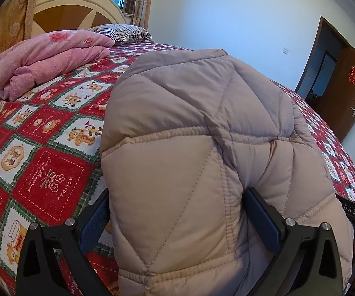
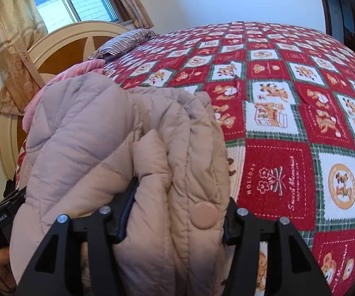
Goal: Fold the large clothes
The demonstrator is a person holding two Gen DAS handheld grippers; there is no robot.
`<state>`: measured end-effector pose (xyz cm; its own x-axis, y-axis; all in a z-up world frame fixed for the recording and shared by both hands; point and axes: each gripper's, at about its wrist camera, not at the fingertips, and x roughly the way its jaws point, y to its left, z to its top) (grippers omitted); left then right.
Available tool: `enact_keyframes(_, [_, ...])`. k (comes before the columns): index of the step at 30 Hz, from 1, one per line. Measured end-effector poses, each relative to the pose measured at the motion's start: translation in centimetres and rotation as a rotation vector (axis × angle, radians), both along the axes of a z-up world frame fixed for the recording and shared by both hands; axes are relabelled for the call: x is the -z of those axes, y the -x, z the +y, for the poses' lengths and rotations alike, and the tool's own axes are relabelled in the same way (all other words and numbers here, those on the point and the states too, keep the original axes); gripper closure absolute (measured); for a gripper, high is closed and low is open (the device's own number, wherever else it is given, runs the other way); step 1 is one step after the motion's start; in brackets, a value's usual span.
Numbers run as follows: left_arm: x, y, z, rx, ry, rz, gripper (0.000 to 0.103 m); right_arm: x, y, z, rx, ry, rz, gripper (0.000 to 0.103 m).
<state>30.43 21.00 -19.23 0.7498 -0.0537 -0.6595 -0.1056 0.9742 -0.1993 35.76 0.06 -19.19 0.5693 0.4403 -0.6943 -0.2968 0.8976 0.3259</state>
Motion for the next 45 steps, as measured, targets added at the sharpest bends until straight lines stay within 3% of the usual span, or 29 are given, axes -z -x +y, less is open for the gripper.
enact_keyframes(17, [0.5, -0.3, 0.0, -0.012, 0.011, -0.018, 0.001, 1.0, -0.6, 0.0, 0.008, 0.019, 0.018, 0.034])
enact_keyframes(25, [0.2, -0.5, 0.2, -0.008, 0.010, 0.010, 0.001, 0.5, -0.9, 0.6, 0.006, 0.078, 0.022, 0.033])
enact_keyframes(29, [-2.4, 1.7, 0.2, -0.055, -0.071, 0.039, 0.001, -1.9, 0.5, 0.4, 0.034, 0.126, -0.012, 0.032])
enact_keyframes(38, [-11.4, 13.2, -0.4, -0.069, -0.113, -0.174, 0.001, -11.3, 11.1, 0.0, 0.007, 0.162, -0.266, 0.019])
enact_keyframes(45, [-15.2, 15.1, -0.5, -0.067, -0.130, -0.274, 0.001, -15.3, 15.9, 0.3, 0.002, 0.115, -0.387, 0.017])
